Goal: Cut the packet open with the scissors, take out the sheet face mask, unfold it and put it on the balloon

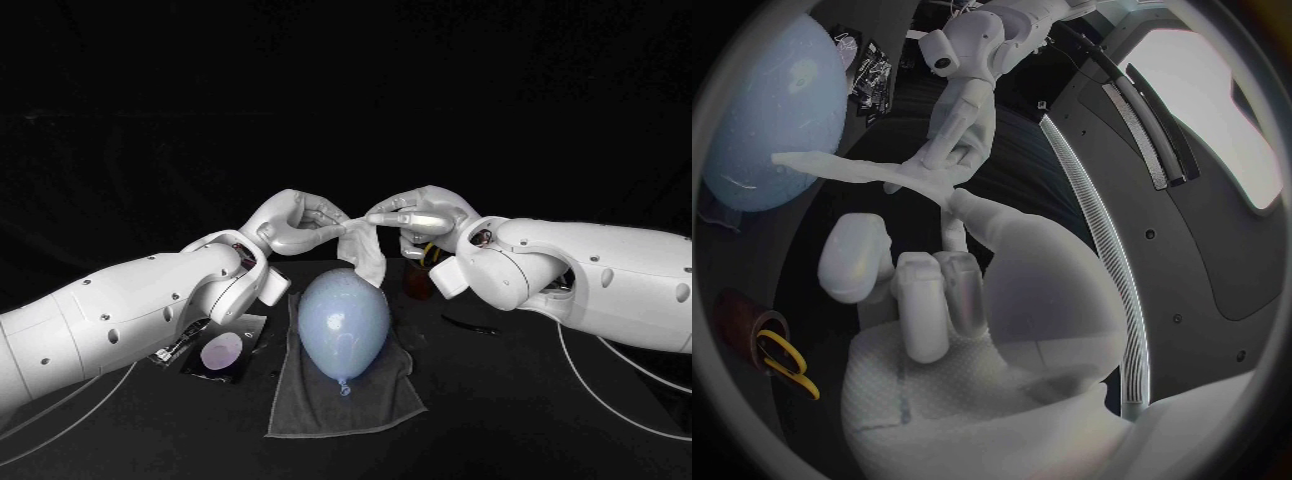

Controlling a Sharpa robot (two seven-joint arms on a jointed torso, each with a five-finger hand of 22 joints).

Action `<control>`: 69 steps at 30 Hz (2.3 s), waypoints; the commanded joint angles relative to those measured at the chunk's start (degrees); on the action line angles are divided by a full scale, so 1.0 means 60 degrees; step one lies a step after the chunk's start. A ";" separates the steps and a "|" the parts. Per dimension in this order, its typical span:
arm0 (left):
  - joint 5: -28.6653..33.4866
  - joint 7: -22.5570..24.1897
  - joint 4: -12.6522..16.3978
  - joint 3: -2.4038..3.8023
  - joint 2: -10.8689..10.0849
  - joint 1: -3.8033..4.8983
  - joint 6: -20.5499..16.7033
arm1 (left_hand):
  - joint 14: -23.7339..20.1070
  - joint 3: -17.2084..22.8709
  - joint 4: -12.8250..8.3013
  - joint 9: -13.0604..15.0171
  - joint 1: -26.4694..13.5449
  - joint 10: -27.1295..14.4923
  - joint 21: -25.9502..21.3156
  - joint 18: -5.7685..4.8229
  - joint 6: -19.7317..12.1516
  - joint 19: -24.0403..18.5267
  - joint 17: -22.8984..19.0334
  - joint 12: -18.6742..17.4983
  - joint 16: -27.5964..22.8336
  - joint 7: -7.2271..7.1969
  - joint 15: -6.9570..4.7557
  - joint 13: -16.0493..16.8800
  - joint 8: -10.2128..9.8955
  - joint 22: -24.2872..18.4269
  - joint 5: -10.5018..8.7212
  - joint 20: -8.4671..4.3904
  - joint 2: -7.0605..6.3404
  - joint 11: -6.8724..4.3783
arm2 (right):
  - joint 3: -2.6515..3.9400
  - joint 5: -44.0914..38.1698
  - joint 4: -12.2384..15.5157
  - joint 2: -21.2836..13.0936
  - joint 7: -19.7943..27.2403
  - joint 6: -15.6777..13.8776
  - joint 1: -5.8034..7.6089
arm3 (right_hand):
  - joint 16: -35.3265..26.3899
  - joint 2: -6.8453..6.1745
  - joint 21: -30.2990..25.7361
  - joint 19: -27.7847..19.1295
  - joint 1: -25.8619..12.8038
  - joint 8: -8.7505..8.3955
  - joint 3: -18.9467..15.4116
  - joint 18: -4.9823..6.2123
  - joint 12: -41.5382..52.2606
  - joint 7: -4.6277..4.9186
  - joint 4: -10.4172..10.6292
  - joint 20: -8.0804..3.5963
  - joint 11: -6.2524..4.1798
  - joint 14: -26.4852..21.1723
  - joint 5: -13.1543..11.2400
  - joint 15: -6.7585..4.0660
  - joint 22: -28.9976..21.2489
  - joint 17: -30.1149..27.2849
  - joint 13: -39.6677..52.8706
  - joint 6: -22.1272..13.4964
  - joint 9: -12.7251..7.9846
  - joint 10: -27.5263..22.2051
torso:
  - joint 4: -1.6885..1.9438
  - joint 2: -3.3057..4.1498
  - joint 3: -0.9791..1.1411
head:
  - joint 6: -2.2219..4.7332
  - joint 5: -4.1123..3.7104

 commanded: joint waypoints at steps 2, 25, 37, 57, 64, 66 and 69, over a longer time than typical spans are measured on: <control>0.0079 -0.0137 -0.0012 0.0007 -0.0026 0.0001 0.0123 | 0.0117 0.0108 -0.0252 -0.0058 -0.0038 0.0092 0.0134 0.0091 0.0091 0.0031 0.0024 -0.0060 -0.0068 0.0067 -0.0004 0.0021 -0.0102 0.0081 -0.0025 -0.0042 -0.0029 0.0020 | 0.0020 -0.0103 -0.0022 -0.0021 0.0115 -0.0087 0.0012 | 0.0041 0.0083 0.0033 0.0068 -0.0019 0.0051 0.0027 0.0102 0.0048 -0.0004 0.0000 0.0008 -0.0045 0.0975 0.0022 -0.0057 0.0800 0.2508 0.2331 0.0026 0.0286 0.0875 | 0.0001 -0.0001 -0.0001 | -0.0003 -0.0009; 0.0427 -0.0365 -0.0290 0.0007 -0.0133 0.0003 -0.0375 | 0.0142 -0.0659 -0.0442 -0.0312 -0.1181 -0.0478 0.0484 0.0023 -0.0542 -0.0035 0.0223 -0.0430 0.0049 0.0324 0.0125 -0.0038 -0.0824 0.0377 -0.0031 -0.0051 -0.0760 0.0250 | 0.0032 -0.0053 0.0011 -0.0057 0.0166 -0.0148 0.0014 | 0.0041 0.0085 0.0046 0.0074 -0.0029 0.0060 0.0033 0.0100 0.0070 -0.0004 -0.0015 0.0008 -0.0045 0.0975 0.0023 -0.0057 0.0807 0.2508 0.2348 0.0023 0.0291 0.0886 | 0.0003 -0.0004 -0.0003 | 0.0002 -0.0033; 0.0704 -0.0468 -0.0242 0.0006 -0.0222 0.0003 -0.0455 | -0.0937 -0.1907 0.0030 -0.0470 -0.1943 -0.1899 -0.0224 -0.0211 -0.1543 -0.0686 0.0332 -0.0687 0.0030 0.0554 0.0497 -0.0019 -0.1219 -0.0042 -0.0020 0.0095 -0.1485 0.0617 | 0.0033 -0.0004 -0.0009 -0.0052 0.0144 -0.0250 0.0014 | 0.0041 0.0089 0.0059 0.0081 -0.0040 0.0070 0.0040 0.0097 0.0083 -0.0005 -0.0028 0.0008 -0.0045 0.0975 0.0023 -0.0056 0.0813 0.2508 0.2358 0.0023 0.0296 0.0893 | 0.0004 -0.0003 -0.0006 | -0.0016 -0.0039; 0.2877 -0.0538 0.1575 0.0005 -0.1298 -0.0347 -0.0767 | 0.4774 -0.2282 0.1932 0.0556 -0.2098 -0.0712 0.4959 0.0334 -0.0852 0.4606 0.6787 0.4205 0.7181 -0.0257 -0.1118 0.2498 0.0580 0.2747 -0.0007 -0.1867 -0.0758 -0.0616 | 0.0035 0.0387 -0.0093 -0.0012 0.0555 -0.1714 0.0017 | 0.0041 0.0090 0.0087 0.0094 -0.0051 0.0078 0.0042 0.0092 0.0102 -0.0005 -0.0037 0.0008 -0.0046 0.0975 0.0022 -0.0057 0.0825 0.2508 0.2372 0.0024 0.0301 0.0902 | 0.0016 -0.0014 -0.0006 | 0.0047 -0.0162; 0.3814 -0.1380 0.2069 0.0001 -0.1284 -0.0642 -0.0422 | 0.5413 -0.2160 0.2692 0.0915 -0.2168 -0.0602 0.6236 0.0401 -0.1004 0.4067 0.8179 0.5337 0.7579 -0.0393 -0.1225 0.3194 0.1094 0.3701 -0.0006 -0.1957 -0.0809 -0.0741 | 0.0036 0.0427 -0.0119 0.0040 0.0630 -0.1913 0.0017 | 0.0041 0.0088 0.0084 0.0093 -0.0058 0.0086 0.0044 0.0093 0.0096 -0.0007 -0.0046 0.0008 -0.0047 0.0975 0.0022 -0.0057 0.0825 0.2508 0.2367 0.0025 0.0304 0.0899 | 0.0006 0.0004 -0.0012 | 0.0106 -0.0150; 0.4150 -0.1686 0.2154 0.0001 -0.1181 -0.0723 -0.0352 | 0.5482 -0.2144 0.2863 0.0943 -0.2216 -0.0569 0.6475 0.0386 -0.1048 0.4009 0.8295 0.5414 0.7591 -0.0407 -0.1247 0.3244 0.1126 0.3928 -0.0007 -0.1974 -0.0777 -0.0761 | 0.0036 0.0426 -0.0112 0.0071 0.0638 -0.1923 0.0016 | 0.0041 0.0088 0.0084 0.0093 -0.0058 0.0086 0.0044 0.0093 0.0096 -0.0007 -0.0046 0.0008 -0.0047 0.0975 0.0022 -0.0057 0.0825 0.2508 0.2367 0.0025 0.0304 0.0899 | 0.0008 0.0010 -0.0008 | 0.0124 -0.0129; 0.4556 -0.1880 0.2186 0.0001 -0.1062 -0.0773 -0.0374 | 0.5558 -0.2147 0.3071 0.0872 -0.2300 -0.0494 0.6620 0.0380 -0.1213 0.3924 0.8428 0.5471 0.7611 -0.0355 -0.1234 0.3275 0.0960 0.4039 -0.0008 -0.1973 -0.0761 -0.0732 | 0.0036 0.0416 -0.0097 0.0104 0.0641 -0.1922 0.0016 | 0.0041 0.0088 0.0084 0.0093 -0.0058 0.0086 0.0044 0.0093 0.0096 -0.0007 -0.0046 0.0008 -0.0047 0.0975 0.0022 -0.0057 0.0825 0.2508 0.2367 0.0025 0.0304 0.0899 | 0.0007 0.0006 -0.0006 | 0.0132 -0.0118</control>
